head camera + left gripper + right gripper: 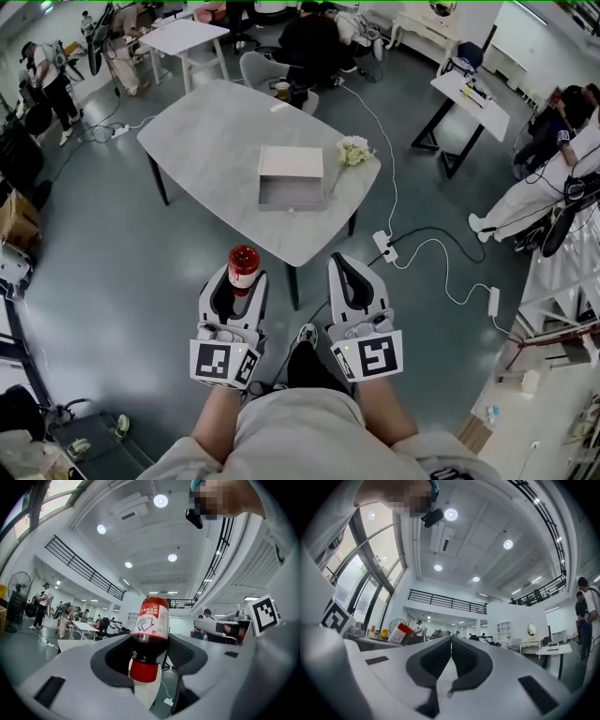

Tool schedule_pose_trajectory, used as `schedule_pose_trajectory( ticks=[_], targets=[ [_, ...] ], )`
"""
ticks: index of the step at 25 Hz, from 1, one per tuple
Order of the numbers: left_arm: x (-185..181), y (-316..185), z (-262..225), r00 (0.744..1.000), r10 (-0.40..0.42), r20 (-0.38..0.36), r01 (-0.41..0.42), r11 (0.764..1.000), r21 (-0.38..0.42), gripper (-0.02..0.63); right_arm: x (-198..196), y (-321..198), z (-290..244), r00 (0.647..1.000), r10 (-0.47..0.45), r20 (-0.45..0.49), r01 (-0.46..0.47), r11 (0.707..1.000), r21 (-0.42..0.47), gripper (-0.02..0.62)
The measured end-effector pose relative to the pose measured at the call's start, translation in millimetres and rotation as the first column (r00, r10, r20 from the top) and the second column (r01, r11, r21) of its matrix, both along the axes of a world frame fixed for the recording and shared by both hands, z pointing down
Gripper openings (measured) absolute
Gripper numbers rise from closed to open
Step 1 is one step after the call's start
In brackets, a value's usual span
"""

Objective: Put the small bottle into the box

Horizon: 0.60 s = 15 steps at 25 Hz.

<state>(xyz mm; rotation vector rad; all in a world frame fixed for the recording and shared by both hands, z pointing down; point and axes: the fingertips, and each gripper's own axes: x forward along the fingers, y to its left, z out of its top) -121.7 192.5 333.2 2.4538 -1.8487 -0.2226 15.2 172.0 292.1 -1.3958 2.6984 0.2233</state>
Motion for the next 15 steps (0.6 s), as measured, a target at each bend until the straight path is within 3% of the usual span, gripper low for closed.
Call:
schedule_pose_trajectory(
  ticks=[8, 15],
  targets=[
    [3, -106, -13, 0.999, -0.039, 0.005, 0.039, 0.999, 0.01, 0.239, -5, -107, -11, 0.996, -0.087, 0.002, 0.087, 0.996, 0.012, 0.026],
    [6, -155, -9, 0.997, -0.075, 0.024, 0.075, 0.997, 0.002, 0.239, 4, -161, 1, 0.992, -0.127, 0.014, 0.127, 0.992, -0.015, 0.026]
  ],
)
